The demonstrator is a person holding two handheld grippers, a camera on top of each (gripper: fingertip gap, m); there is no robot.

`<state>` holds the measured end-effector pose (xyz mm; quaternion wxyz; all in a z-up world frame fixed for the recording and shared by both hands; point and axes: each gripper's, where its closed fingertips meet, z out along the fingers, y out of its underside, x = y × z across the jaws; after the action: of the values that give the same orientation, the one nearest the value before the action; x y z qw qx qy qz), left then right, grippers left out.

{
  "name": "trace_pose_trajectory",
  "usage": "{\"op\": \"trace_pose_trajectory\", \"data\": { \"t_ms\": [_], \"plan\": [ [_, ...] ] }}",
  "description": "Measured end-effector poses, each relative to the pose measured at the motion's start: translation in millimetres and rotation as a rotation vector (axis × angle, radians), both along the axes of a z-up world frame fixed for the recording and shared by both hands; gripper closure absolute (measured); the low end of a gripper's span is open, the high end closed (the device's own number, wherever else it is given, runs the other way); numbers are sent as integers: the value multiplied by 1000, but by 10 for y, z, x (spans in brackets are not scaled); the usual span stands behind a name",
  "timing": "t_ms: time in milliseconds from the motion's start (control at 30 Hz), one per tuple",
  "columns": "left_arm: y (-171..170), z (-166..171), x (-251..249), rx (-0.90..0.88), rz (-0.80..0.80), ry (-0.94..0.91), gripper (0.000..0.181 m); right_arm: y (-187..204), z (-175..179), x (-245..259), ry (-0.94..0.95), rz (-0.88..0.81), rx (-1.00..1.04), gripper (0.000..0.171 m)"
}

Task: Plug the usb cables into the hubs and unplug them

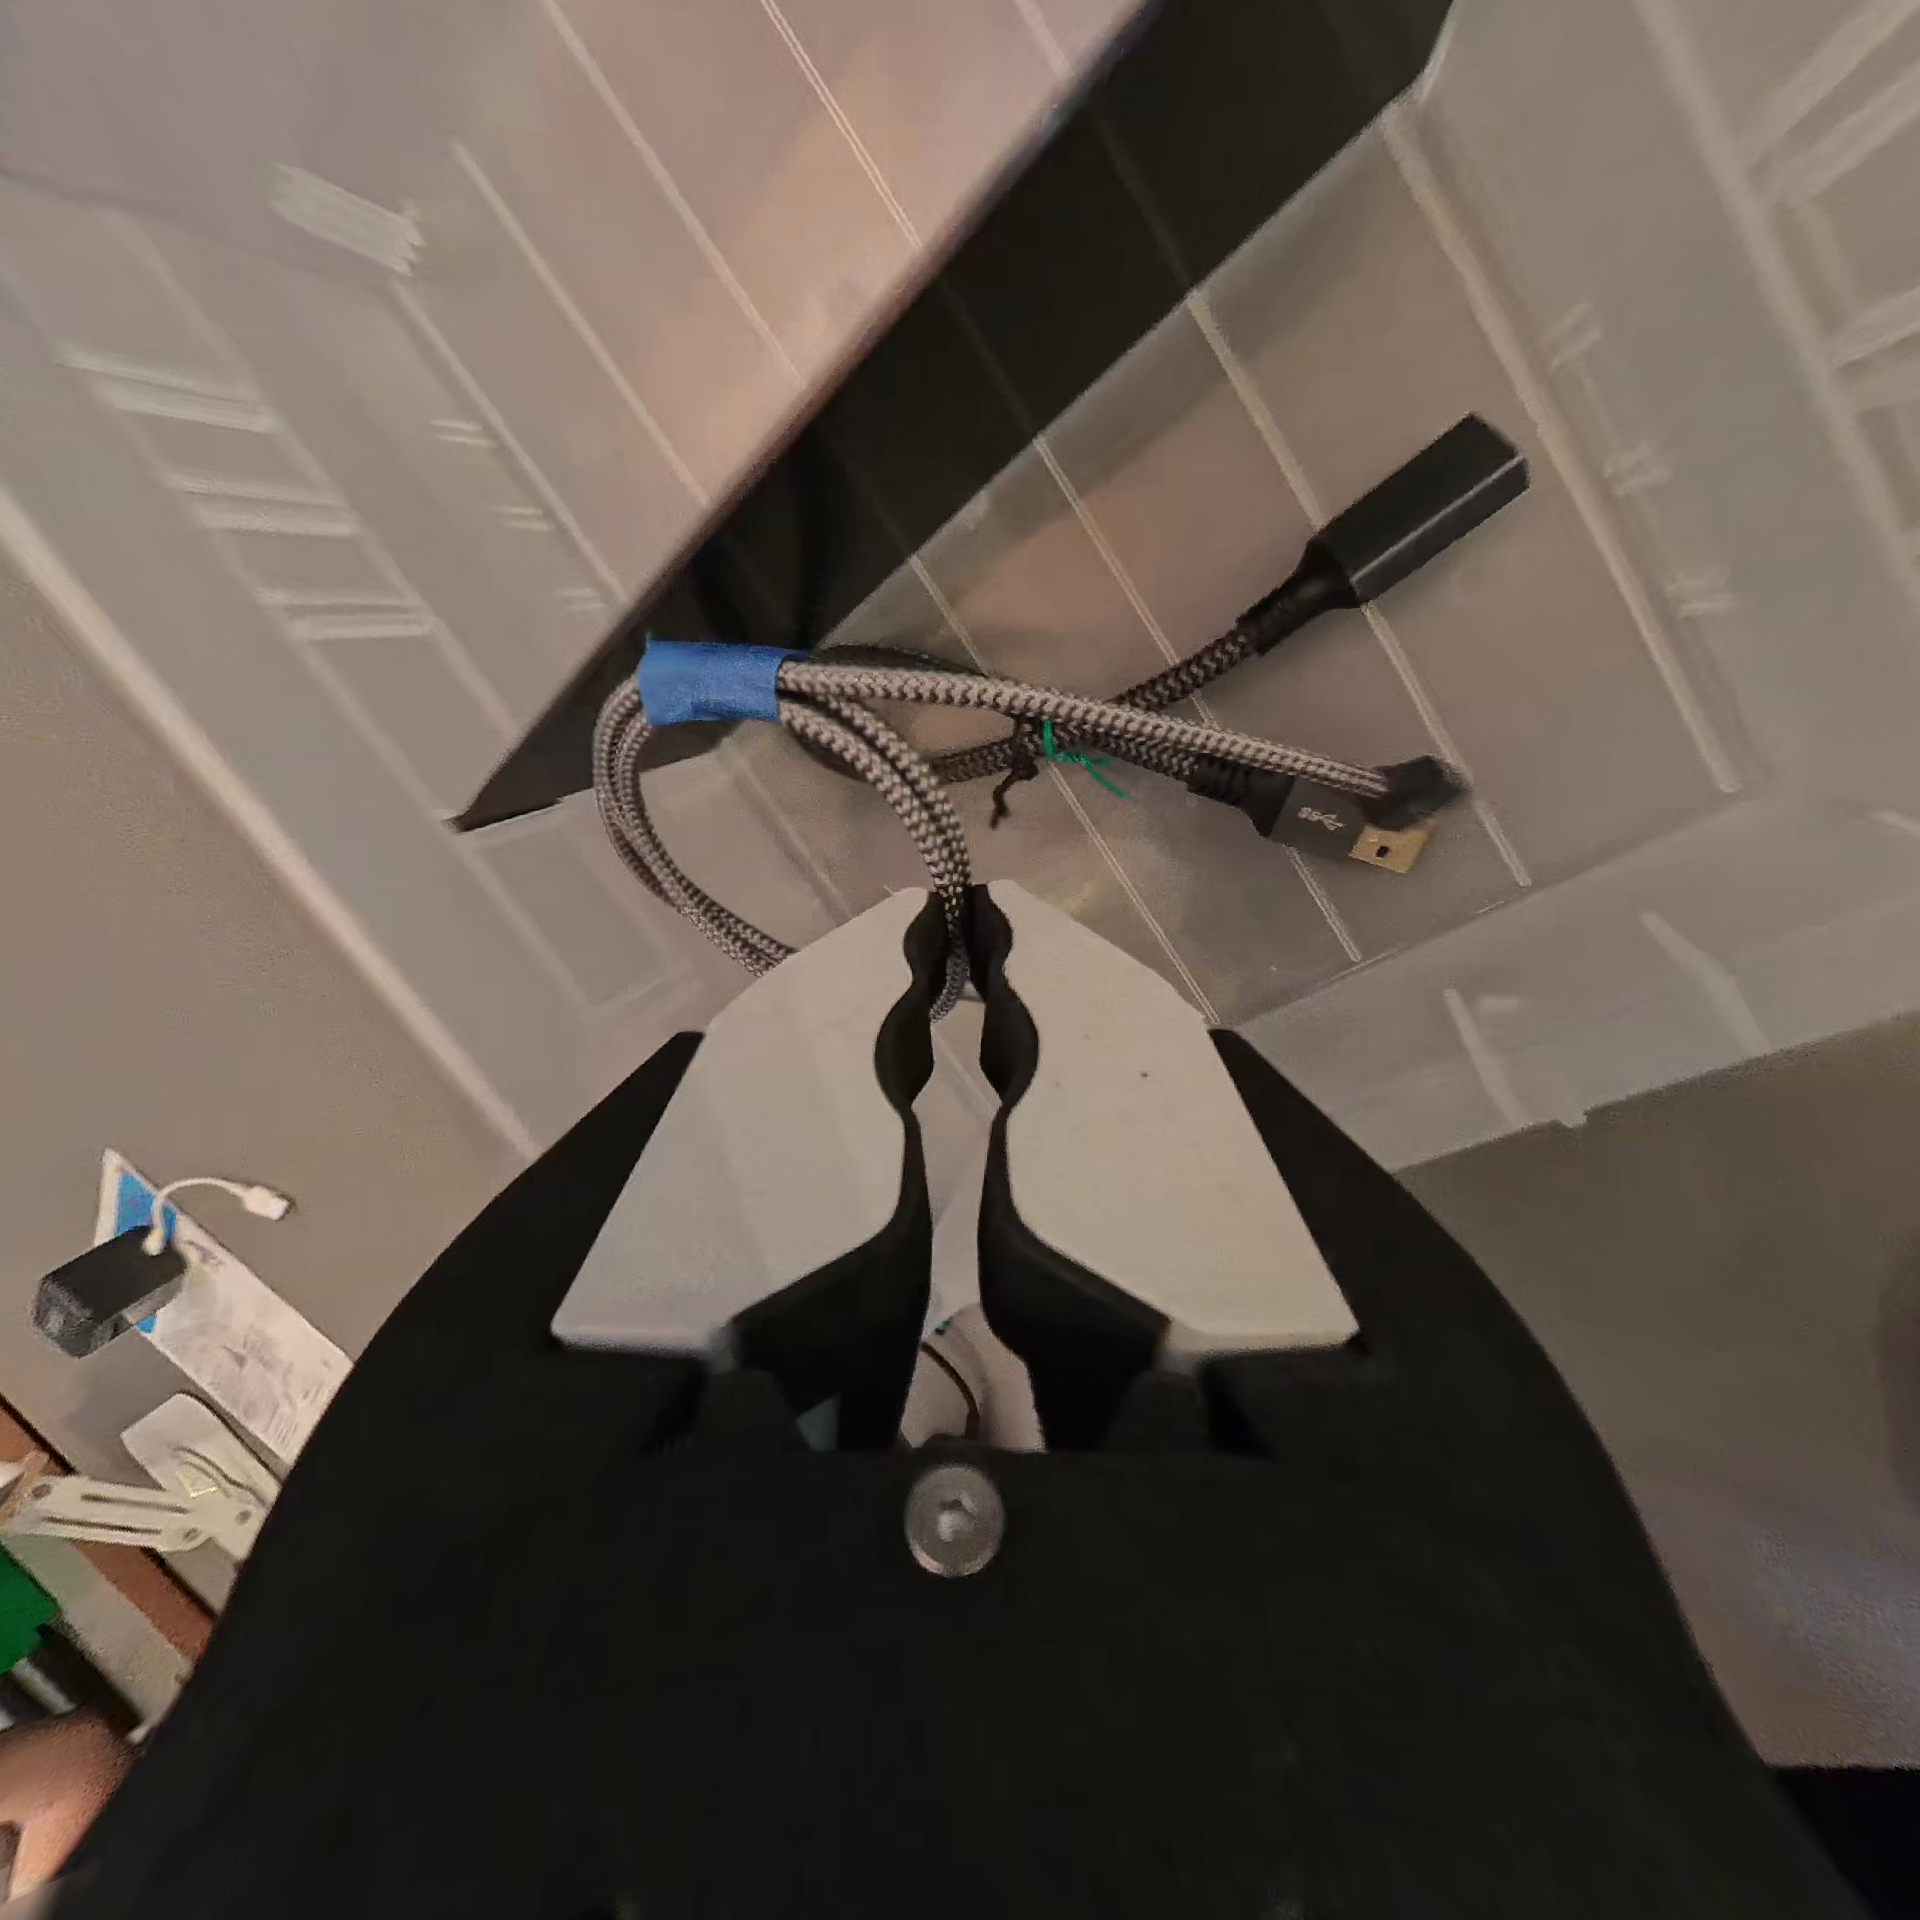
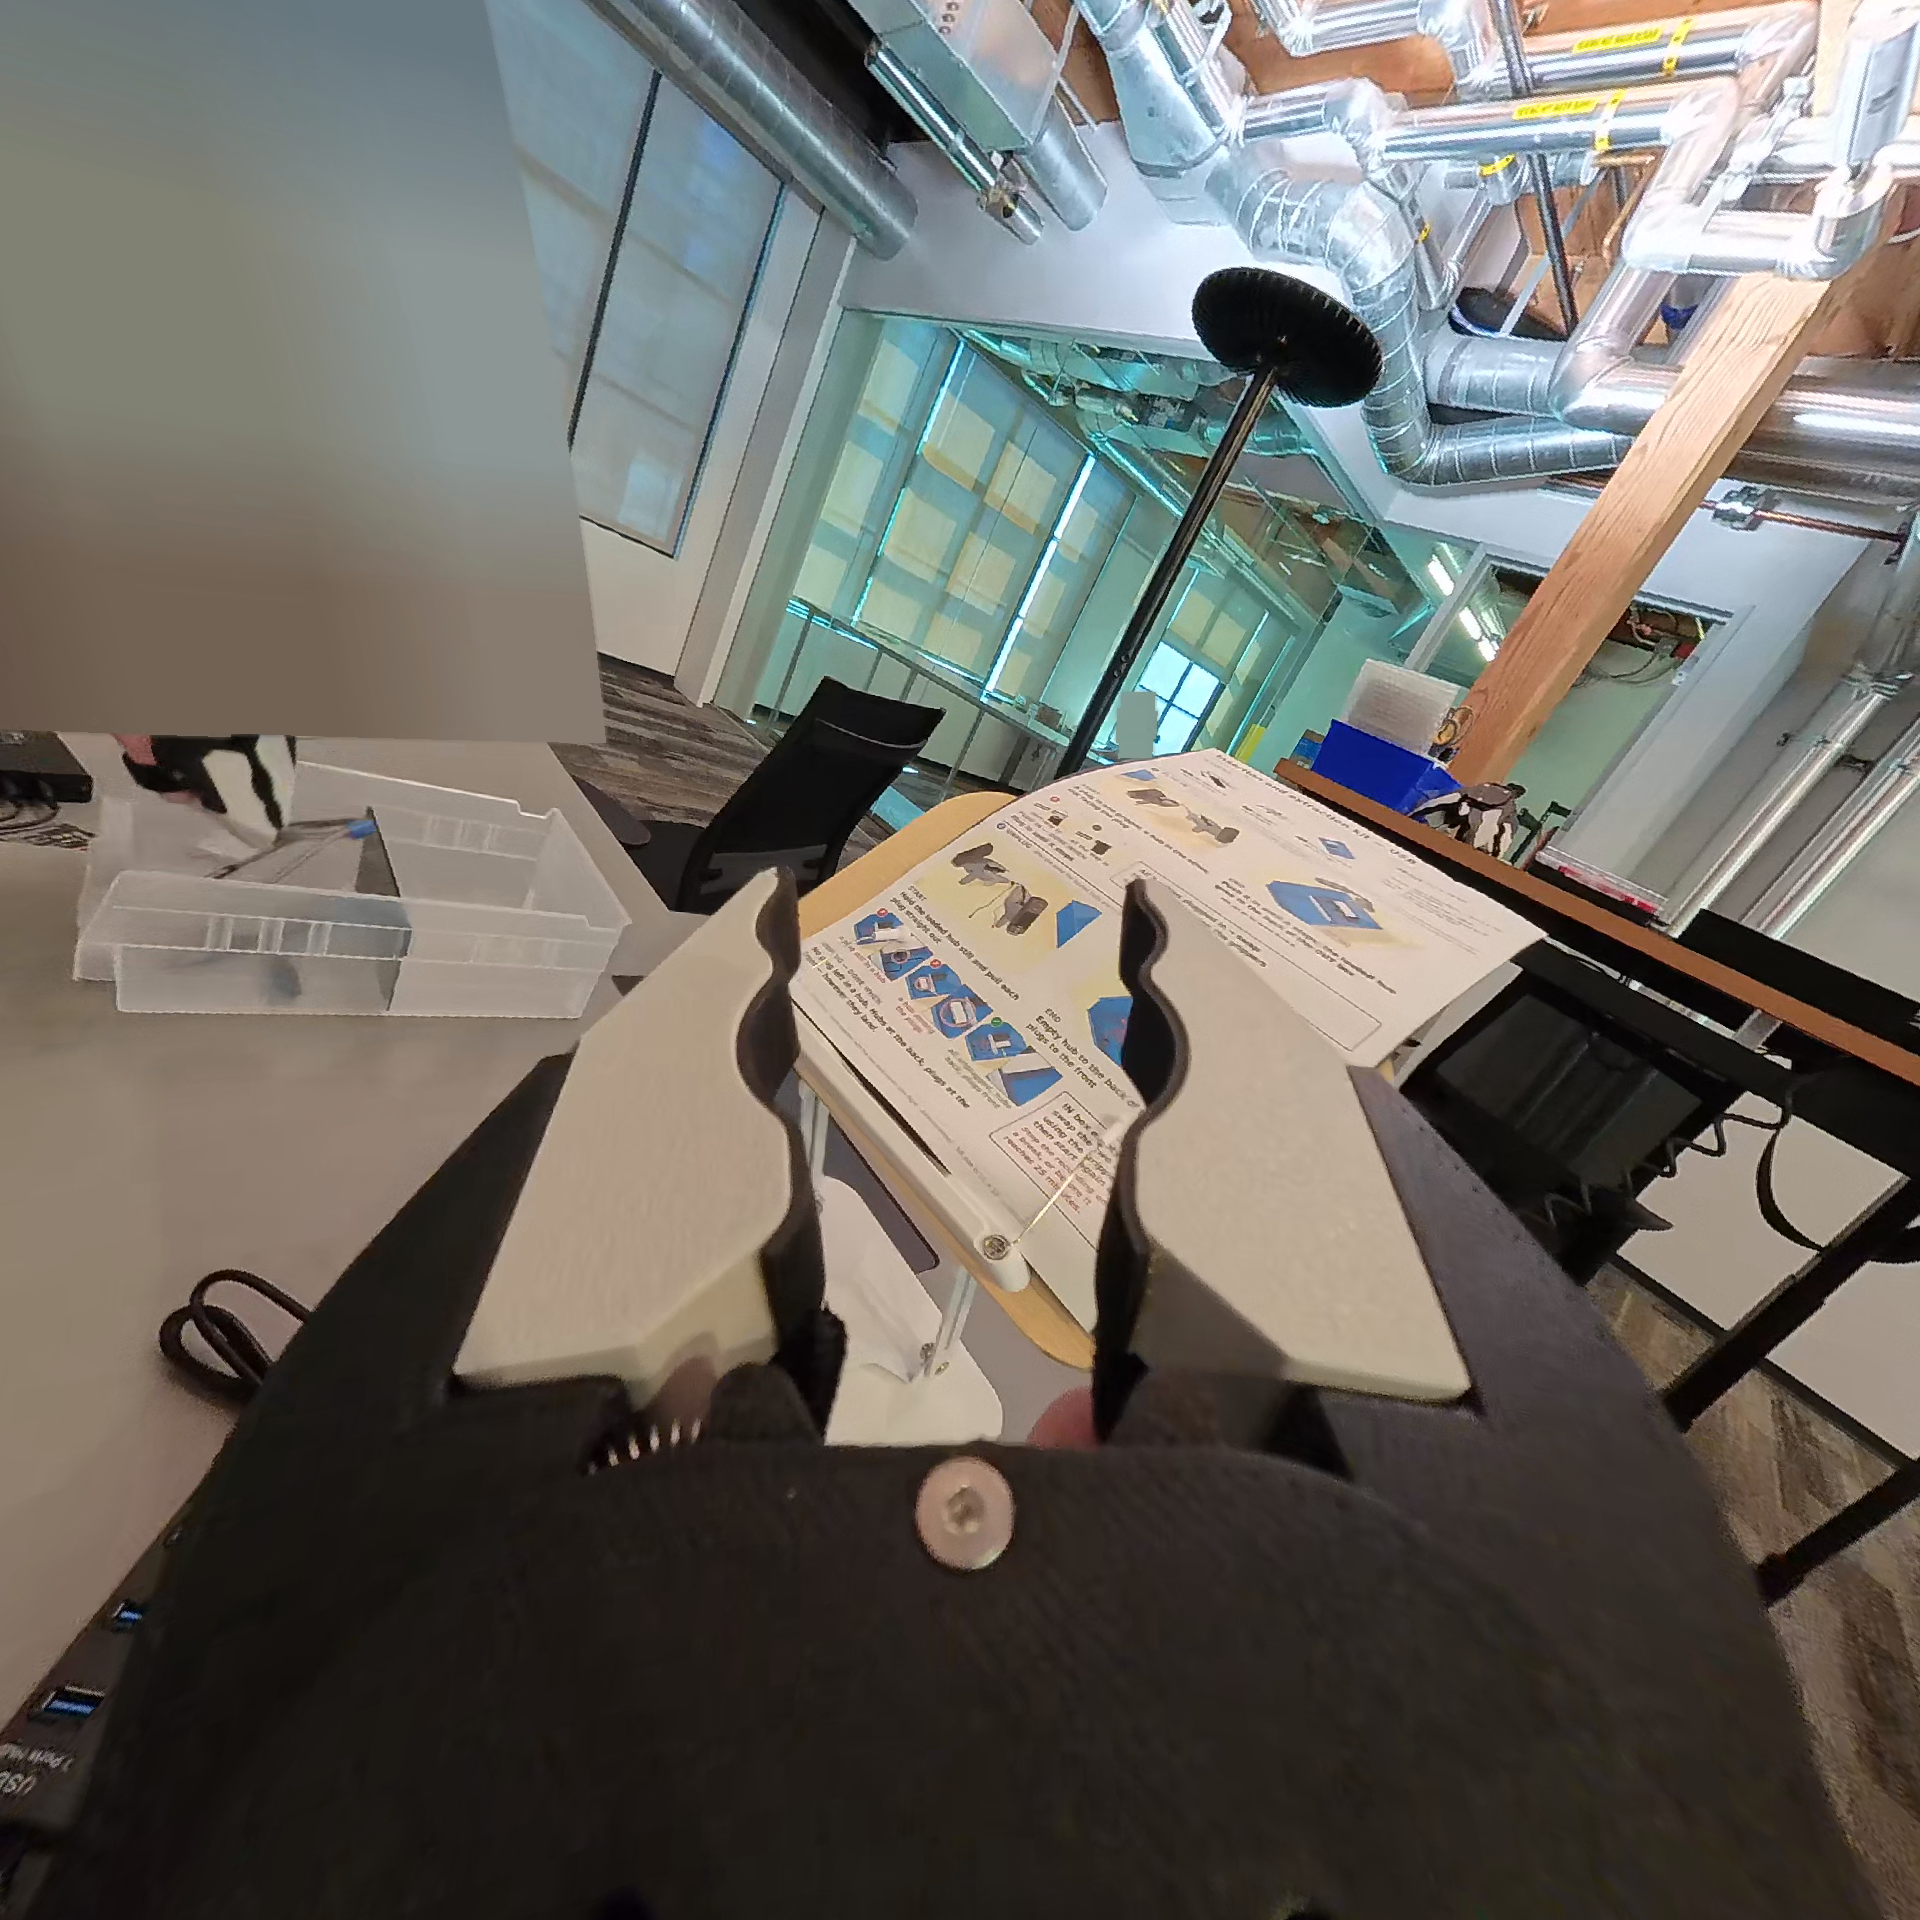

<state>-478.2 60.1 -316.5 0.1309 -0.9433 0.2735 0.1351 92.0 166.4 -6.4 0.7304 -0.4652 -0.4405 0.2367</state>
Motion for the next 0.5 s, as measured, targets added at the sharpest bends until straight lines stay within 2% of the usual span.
{"op": "trace_pose_trajectory", "data": {
  "t_ms": [167, 267, 400, 500],
  "plan": [
    [41, 681, 39, 235, 12, 22, 178, -33, -23, -155, -19, 37, -5, 109],
    [109, 1190, 228, 387, -37, 78, 178, -92, -27, -354, -28, 89, -16, 108],
    [350, 1818, 847, 598, -156, 77, 178, -239, -122, -816, -80, 208, -45, 109],
    [610, 2153, 1460, 736, -251, 18, 178, -274, -321, -1172, -157, 261, -84, 108]
  ]
}}
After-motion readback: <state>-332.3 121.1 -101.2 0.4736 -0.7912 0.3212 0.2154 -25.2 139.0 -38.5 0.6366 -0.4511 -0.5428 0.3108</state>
